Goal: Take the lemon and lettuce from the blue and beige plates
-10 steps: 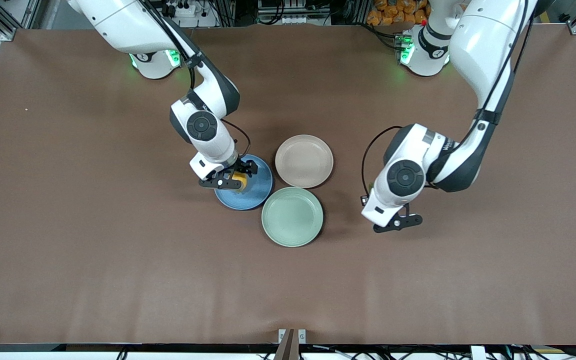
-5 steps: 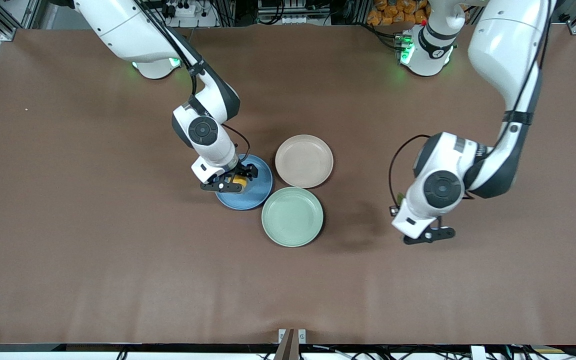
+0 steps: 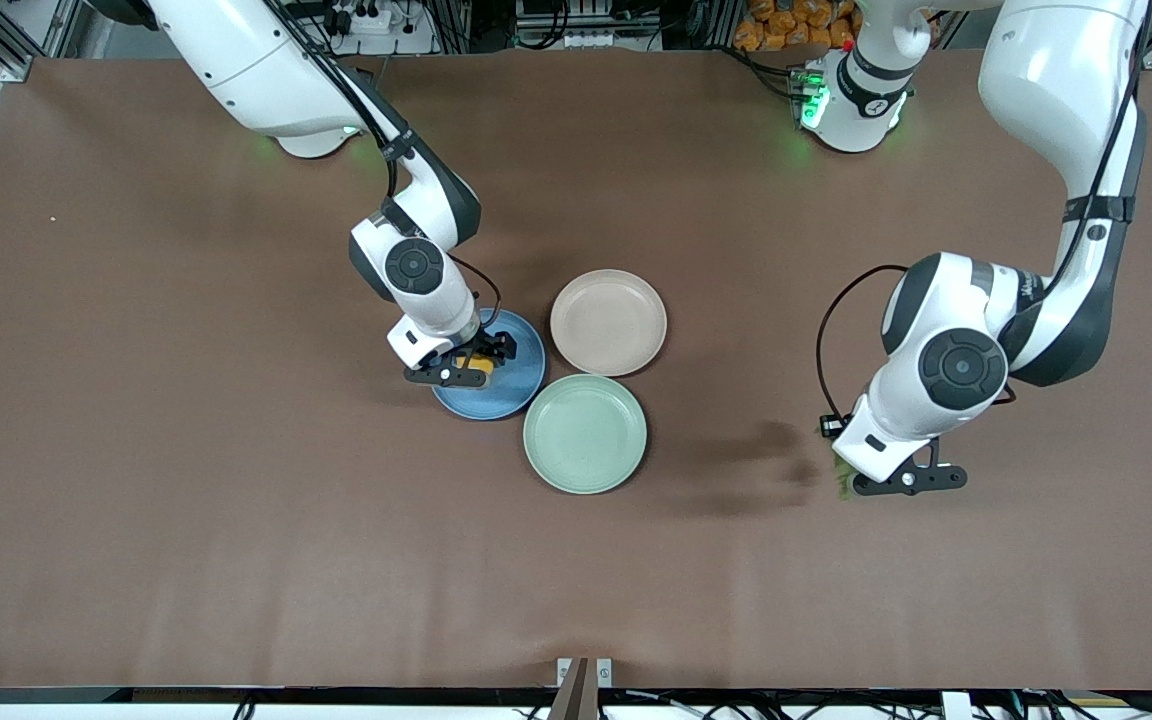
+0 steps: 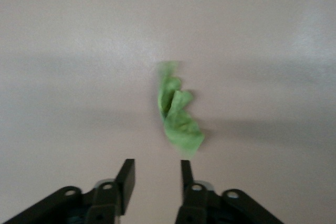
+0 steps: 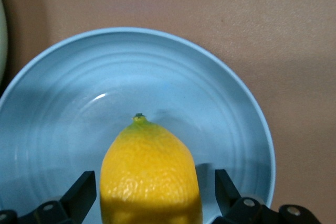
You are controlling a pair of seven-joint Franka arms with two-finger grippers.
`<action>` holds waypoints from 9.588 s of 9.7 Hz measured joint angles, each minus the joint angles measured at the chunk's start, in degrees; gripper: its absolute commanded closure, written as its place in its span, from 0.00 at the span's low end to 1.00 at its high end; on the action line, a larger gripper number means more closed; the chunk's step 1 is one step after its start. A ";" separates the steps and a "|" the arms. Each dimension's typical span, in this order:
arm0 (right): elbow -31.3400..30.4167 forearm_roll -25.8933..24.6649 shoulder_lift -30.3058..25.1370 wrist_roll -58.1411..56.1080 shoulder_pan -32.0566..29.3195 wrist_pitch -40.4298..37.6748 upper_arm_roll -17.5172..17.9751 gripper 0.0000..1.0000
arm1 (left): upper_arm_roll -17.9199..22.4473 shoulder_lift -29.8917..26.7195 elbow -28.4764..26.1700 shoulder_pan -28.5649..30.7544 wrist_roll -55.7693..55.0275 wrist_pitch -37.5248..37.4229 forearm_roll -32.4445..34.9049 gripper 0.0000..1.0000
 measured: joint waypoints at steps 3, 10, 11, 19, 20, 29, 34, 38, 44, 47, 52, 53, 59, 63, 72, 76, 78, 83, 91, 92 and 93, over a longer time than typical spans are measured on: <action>0.01 -0.06 0.31 0.57 0.09 0.35 0.01 0.00 | 0.06 -4.55 0.24 0.36 0.00 -0.17 0.00 0.00; 0.80 -0.33 1.17 1.10 0.28 1.27 -0.34 0.43 | -0.51 -16.05 -15.80 3.08 1.09 -2.08 -5.28 0.00; 0.98 -0.33 1.20 1.10 0.28 1.08 -0.50 0.47 | -0.54 -19.05 -18.91 3.09 1.90 -2.07 -6.32 0.00; 9.07 -0.36 0.31 -0.30 -0.25 -11.53 -1.23 0.54 | 2.22 -32.70 -22.67 3.90 8.89 -0.94 -14.35 0.00; 9.67 -0.31 -0.52 -2.49 -0.64 -13.43 -1.92 0.54 | 2.61 -32.77 -21.17 3.35 8.89 -1.00 -14.35 0.00; 10.05 3.81 -8.59 -34.27 -4.82 -24.66 -14.88 0.52 | 5.58 -32.62 -7.59 -0.70 12.91 -16.74 -14.24 0.00; 9.76 4.16 -8.70 -44.40 -6.98 -24.84 -21.45 0.52 | 6.07 -32.39 -3.07 -0.26 18.82 -22.33 -13.14 0.00; 3.45 5.48 -8.60 -46.37 -9.12 -14.15 -23.69 0.52 | 6.05 -32.34 -2.40 -0.24 18.86 -22.76 -13.14 0.00; -7.00 6.51 -8.31 -46.39 -9.76 -1.64 -24.56 0.52 | 6.07 -32.20 -2.35 0.42 18.86 -22.87 -13.20 0.00; -9.70 6.55 -8.01 -46.39 -9.76 0.08 -24.43 0.52 | 6.03 -32.13 -2.35 0.42 18.86 -22.88 -13.23 0.00; -11.33 16.64 -7.85 -52.64 -9.74 0.08 -24.32 0.52 | 6.02 -32.13 -2.26 0.42 18.86 -23.97 -13.24 0.00; -11.37 17.85 -7.82 -53.89 -9.74 0.08 -24.32 0.51 | 6.02 -32.13 -2.26 0.42 18.86 -24.14 -13.24 0.00; -11.51 18.06 -6.60 -54.25 -9.54 0.14 -24.27 0.13 | 5.87 -32.13 -2.26 0.42 18.86 -24.25 -13.24 0.00; -11.22 18.30 -6.40 -54.25 -9.34 0.18 -24.27 0.00 | 5.76 -32.08 -2.26 0.45 18.86 -24.34 -14.09 0.00; 8.98 19.11 -7.04 -54.27 -9.64 -28.38 -25.54 0.00 | 5.87 -31.92 -2.15 0.88 18.86 -24.39 -15.78 0.00; 17.73 18.75 -7.31 -54.59 -9.84 -37.01 -26.34 0.00 | 5.87 -31.91 -2.09 0.88 18.86 -24.39 -15.78 0.00; 19.97 16.82 -8.33 -54.87 -9.97 -37.86 -26.85 0.00 | 5.87 -31.90 -2.08 0.88 18.86 -24.39 -15.78 0.00; 20.41 14.36 -15.53 -55.10 -12.74 -41.94 -26.51 0.00 | 5.88 -31.84 -2.06 0.89 18.86 -24.39 -15.78 0.00; 20.59 14.14 -27.32 -55.35 -18.16 -45.08 -20.54 0.00 | 6.00 -31.82 -0.63 0.94 18.86 -24.39 -15.78 0.00; 21.22 13.87 -28.36 -55.34 -18.22 -47.14 -20.47 0.00 | 5.99 -31.81 -0.63 0.94 18.86 -24.39 -15.78 0.00; 22.64 13.14 -29.04 -55.34 -18.28 -49.83 -20.46 0.00 | 6.00 -31.81 -0.62 0.94 18.86 -24.39 -15.78 0.00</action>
